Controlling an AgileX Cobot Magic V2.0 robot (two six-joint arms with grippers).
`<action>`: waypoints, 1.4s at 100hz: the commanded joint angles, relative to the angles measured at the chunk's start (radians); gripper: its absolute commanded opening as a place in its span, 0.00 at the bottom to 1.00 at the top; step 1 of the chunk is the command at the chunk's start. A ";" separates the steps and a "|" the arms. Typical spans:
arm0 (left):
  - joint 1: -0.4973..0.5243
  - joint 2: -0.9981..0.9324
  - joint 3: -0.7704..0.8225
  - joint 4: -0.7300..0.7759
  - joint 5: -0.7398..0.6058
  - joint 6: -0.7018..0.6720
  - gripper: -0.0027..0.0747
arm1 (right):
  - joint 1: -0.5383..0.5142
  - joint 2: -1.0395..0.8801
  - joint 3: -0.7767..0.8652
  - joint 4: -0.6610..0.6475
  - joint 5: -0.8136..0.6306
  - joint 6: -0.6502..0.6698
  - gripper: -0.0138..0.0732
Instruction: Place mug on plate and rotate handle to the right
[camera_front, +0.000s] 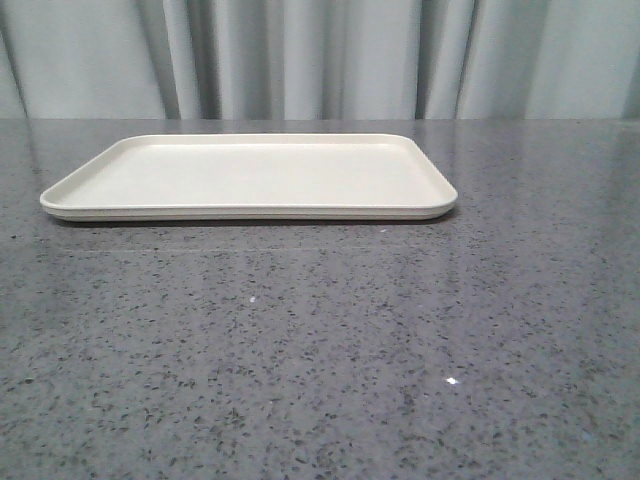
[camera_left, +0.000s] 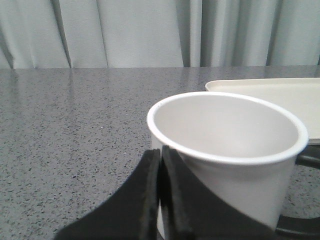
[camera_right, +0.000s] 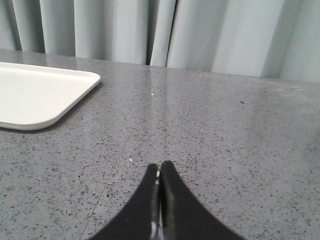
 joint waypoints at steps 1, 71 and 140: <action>0.002 -0.030 0.012 0.001 -0.087 -0.002 0.01 | -0.004 -0.020 0.001 -0.009 -0.077 -0.001 0.08; 0.002 -0.030 0.012 0.001 -0.087 -0.002 0.01 | -0.004 -0.020 0.001 -0.009 -0.079 -0.001 0.08; 0.002 0.046 -0.391 -0.073 0.168 -0.002 0.01 | -0.004 0.051 -0.313 0.026 0.147 -0.002 0.08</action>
